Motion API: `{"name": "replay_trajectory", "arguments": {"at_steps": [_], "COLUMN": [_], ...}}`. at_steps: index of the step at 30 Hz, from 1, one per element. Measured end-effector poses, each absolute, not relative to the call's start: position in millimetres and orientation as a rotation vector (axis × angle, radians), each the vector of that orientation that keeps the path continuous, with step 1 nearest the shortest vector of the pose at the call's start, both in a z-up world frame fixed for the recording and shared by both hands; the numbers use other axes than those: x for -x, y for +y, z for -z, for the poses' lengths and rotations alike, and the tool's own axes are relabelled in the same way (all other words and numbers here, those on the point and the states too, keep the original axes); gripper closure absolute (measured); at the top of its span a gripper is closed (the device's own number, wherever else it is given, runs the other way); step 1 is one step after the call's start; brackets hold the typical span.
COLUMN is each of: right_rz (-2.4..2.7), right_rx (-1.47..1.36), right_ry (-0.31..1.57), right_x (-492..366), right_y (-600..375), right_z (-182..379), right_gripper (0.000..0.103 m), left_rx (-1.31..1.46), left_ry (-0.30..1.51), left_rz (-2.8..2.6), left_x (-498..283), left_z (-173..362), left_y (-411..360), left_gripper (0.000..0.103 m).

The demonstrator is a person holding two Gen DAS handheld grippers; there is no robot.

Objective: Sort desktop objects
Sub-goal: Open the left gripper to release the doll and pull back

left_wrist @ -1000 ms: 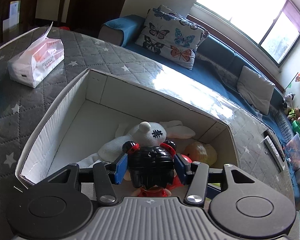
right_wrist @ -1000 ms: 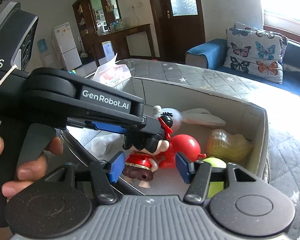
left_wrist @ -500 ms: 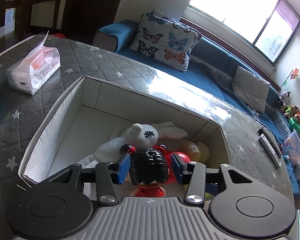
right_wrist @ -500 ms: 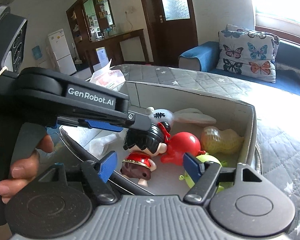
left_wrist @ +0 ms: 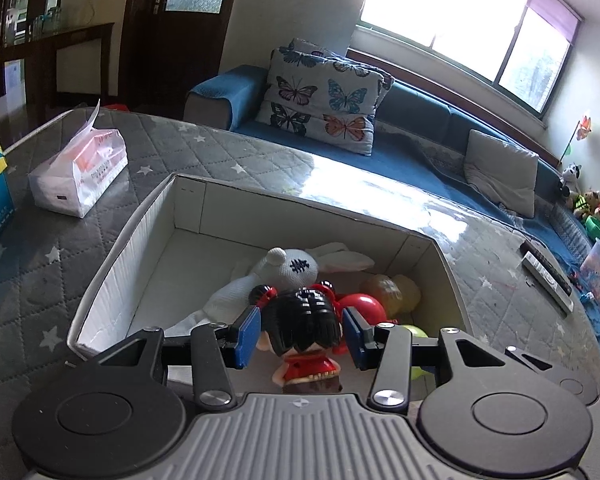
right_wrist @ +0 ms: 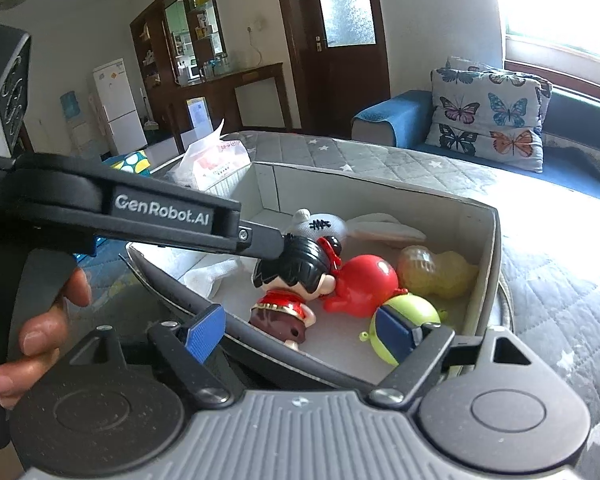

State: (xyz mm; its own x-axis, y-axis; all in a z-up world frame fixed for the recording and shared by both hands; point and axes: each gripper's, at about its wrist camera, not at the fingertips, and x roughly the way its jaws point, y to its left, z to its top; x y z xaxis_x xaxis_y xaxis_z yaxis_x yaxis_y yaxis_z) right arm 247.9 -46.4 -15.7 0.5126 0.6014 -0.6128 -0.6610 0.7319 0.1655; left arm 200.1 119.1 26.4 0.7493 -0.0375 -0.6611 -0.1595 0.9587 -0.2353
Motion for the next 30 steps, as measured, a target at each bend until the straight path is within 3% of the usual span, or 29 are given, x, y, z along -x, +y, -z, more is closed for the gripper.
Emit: {"name": "replay_trajectory", "arguments": {"at_steps": [8,18,30], "right_rz": [-0.736,-0.709,-0.667], "right_rx": [0.079,0.087,0.134], "right_ry": [0.682,0.646,0.595], "right_x": [-235,-216,-188], "right_y": [-55,-62,-64], "right_z": [14,10,9], "right_gripper": [0.014,0.0,0.0], "left_rx": [0.235,0.154,0.13], "left_ry": [0.705,0.678,0.658], "left_rz": [-0.077,-0.085,-0.1], "left_x": [-181,-158,-130], "left_z": [-28,-30,-28], "left_y": [115,104,105], "left_gripper": [0.055,0.055,0.055]}}
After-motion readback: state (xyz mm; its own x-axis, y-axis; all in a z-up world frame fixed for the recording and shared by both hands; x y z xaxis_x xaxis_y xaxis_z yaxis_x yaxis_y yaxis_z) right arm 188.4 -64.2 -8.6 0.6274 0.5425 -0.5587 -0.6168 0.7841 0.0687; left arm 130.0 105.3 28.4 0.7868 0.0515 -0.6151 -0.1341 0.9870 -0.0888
